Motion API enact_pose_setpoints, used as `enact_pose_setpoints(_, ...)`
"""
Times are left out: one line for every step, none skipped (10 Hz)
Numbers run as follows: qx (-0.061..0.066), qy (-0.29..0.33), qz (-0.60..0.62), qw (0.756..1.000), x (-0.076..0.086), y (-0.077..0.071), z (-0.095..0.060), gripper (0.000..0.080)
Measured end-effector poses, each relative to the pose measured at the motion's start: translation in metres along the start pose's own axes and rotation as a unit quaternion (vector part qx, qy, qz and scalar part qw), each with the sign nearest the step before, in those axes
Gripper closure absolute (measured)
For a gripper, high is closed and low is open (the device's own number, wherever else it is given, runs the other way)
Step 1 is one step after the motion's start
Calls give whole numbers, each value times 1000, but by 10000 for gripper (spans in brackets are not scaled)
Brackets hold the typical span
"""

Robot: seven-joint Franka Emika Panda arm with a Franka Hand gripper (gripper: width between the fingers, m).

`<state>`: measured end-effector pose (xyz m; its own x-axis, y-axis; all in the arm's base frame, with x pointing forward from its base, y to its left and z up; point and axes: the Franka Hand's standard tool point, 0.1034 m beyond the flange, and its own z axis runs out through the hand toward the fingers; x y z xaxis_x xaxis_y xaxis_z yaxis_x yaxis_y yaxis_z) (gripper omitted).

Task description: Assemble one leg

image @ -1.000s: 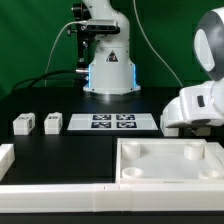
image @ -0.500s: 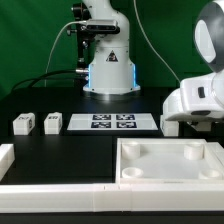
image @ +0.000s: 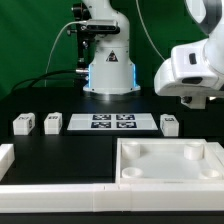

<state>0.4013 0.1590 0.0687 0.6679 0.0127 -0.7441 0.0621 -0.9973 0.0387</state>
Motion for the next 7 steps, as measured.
enact_pose_setpoints(0,-2,0,1000,1,0,2,506)
enact_pose_setpoints(6,45,-1,999,11,-3,-4,506)
enact_pose_setpoints(15,115,-2,993,15,-6,-8,506)
enact_pose_setpoints(20,168,-3,986,11,-5,-8,506)
enact_pose_setpoints(22,199,-7,980,7,1,-15,506)
enact_pose_setpoints(32,248,1,968,8,8,-34,506)
enact_pose_setpoints(37,279,12,959,4,15,-47,506)
